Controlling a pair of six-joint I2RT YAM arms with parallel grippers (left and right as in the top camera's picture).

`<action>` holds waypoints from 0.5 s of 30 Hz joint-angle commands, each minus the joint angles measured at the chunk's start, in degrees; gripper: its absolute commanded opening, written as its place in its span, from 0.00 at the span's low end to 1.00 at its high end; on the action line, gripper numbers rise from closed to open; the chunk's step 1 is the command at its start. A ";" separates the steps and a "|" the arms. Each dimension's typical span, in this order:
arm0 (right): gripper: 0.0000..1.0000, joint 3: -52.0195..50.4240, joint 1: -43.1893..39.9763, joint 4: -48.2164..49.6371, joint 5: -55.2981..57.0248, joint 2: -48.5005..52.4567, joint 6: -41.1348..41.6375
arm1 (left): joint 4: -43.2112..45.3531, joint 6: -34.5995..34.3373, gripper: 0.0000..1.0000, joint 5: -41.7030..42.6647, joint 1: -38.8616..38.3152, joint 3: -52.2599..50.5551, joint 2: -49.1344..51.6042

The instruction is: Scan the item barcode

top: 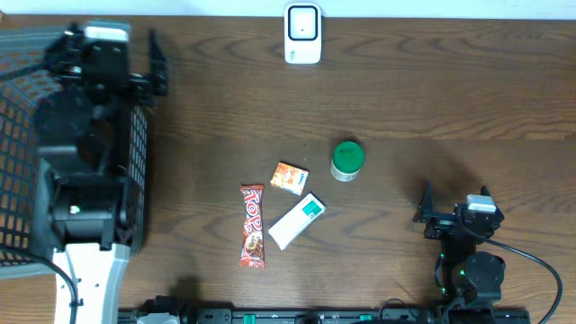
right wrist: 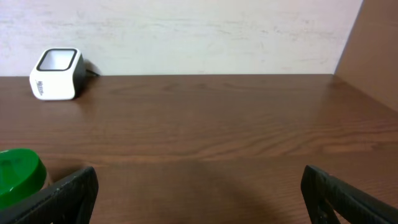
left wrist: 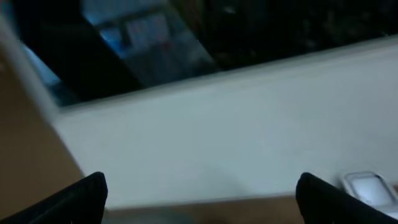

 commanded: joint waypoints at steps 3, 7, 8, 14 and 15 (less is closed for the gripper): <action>0.99 -0.28 -0.50 -0.02 0.09 -0.22 -0.66 | 6.54 5.57 0.96 -0.31 5.07 5.64 1.68; 0.99 -0.26 -0.50 -0.02 0.09 -0.22 -0.63 | 7.06 11.04 0.96 -0.31 5.95 8.04 3.39; 0.99 -0.28 -0.50 -0.02 0.11 -0.22 -0.63 | 6.78 13.16 0.96 -0.31 5.95 8.22 3.65; 0.99 -0.26 -0.48 -0.02 0.11 -0.22 -0.66 | -2.40 25.05 0.96 -6.29 5.95 8.26 3.58; 0.99 -0.28 -0.50 -0.02 0.11 -0.22 -0.63 | -4.15 25.55 0.96 -7.19 5.95 8.26 3.26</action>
